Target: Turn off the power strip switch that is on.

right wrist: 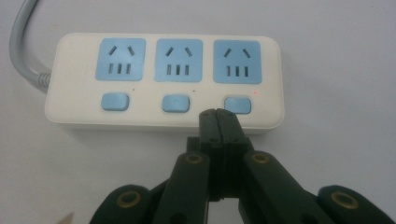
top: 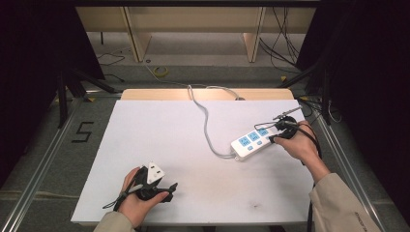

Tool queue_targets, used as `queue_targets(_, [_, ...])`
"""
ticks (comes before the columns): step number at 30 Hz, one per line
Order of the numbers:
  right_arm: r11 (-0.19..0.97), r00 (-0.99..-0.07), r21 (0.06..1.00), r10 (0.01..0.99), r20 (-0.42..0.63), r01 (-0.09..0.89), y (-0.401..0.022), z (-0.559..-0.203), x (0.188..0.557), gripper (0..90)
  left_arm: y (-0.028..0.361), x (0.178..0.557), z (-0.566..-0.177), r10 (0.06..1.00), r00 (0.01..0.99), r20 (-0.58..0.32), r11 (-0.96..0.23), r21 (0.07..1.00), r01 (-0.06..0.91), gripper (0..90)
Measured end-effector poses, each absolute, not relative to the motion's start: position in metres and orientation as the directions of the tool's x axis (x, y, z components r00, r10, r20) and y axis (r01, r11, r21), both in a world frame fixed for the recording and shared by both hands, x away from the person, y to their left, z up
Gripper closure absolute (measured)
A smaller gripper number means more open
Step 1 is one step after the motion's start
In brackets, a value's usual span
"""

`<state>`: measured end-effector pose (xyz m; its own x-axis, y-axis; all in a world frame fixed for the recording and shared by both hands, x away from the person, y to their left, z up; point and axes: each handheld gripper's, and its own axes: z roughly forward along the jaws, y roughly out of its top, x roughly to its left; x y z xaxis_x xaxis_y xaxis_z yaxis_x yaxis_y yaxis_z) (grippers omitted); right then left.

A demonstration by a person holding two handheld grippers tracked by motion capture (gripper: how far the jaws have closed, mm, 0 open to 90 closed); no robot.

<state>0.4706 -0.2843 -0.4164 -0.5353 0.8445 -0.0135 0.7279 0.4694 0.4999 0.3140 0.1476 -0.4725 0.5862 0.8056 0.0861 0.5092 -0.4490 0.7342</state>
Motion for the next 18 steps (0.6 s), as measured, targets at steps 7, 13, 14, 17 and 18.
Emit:
queue_targets(7, [0.465,-0.531,0.499,0.847,-0.011,0.731,-0.2838,-0.4173,0.4739,90.0,0.1476,0.3140,-0.4725,0.806,0.585,0.086,-0.447,0.736,0.508,19.8])
queue_targets(13, [0.463,-0.527,0.497,0.850,-0.013,0.734,-0.2832,-0.4172,0.4777,90.0,0.1476,0.3141,-0.4726,0.807,0.584,0.085,-0.445,0.738,0.508,19.8])
queue_targets(14, [0.464,-0.527,0.497,0.849,-0.016,0.733,-0.2831,-0.4173,0.4783,90.0,0.1476,0.3141,-0.4726,0.807,0.584,0.085,-0.445,0.738,0.508,19.8])
queue_targets(17, [0.460,-0.523,0.495,0.852,-0.014,0.737,-0.2831,-0.4179,0.4799,90.0,0.1476,0.3140,-0.4725,0.805,0.586,0.088,-0.449,0.736,0.507,19.8])
queue_targets(18, [0.459,-0.522,0.495,0.853,-0.013,0.738,-0.2834,-0.4184,0.4806,90.0,0.1472,0.3139,-0.4727,0.807,0.584,0.083,-0.444,0.739,0.508,19.8])
